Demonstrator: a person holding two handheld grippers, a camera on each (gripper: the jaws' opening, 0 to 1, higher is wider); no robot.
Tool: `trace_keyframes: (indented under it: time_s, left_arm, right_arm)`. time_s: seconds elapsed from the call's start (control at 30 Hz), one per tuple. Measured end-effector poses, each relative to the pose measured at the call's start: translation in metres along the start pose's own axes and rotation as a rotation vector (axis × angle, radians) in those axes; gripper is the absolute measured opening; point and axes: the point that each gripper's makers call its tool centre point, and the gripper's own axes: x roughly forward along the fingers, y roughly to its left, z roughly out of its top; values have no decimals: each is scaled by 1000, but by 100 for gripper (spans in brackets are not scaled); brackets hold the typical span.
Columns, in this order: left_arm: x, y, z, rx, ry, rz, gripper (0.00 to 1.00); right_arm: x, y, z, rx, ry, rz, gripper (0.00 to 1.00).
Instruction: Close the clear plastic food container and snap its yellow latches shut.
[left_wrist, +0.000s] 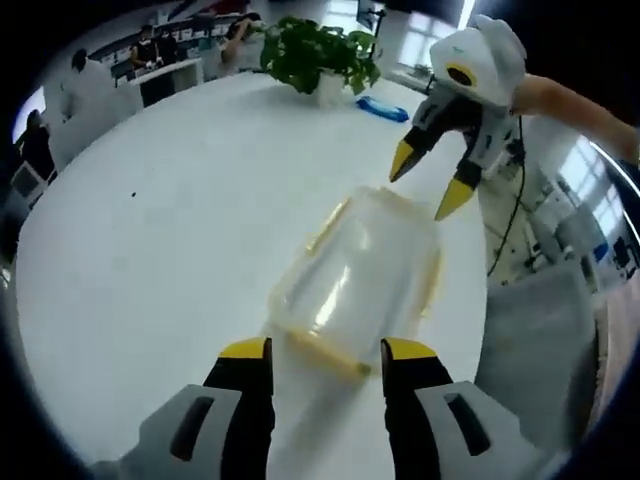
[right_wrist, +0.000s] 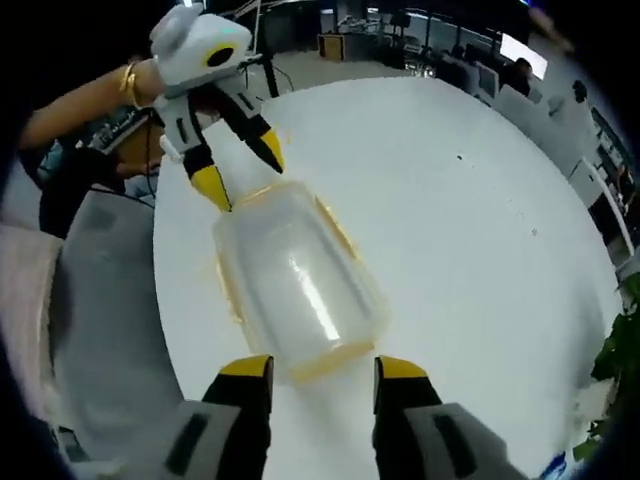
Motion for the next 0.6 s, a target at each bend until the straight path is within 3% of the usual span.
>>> trace_keyframes:
  time_s: [0.07, 0.17, 0.43, 0.6]
  left_arm:
    - [1, -1, -2, -24, -8, -4, 40]
    - [2, -4, -4, -92, -29, -22, 40]
    - [4, -2, -7, -157, -53, -13, 36]
    - [7, -5, -5, -239, -83, -41, 32]
  right_arm:
    - [2, 6, 3, 95, -38, 31, 36]
    - [3, 1, 7, 177, -82, 22, 36]
    - [13, -3, -4, 185, -42, -12, 35]
    - [15, -1, 0, 255, -77, 19, 35]
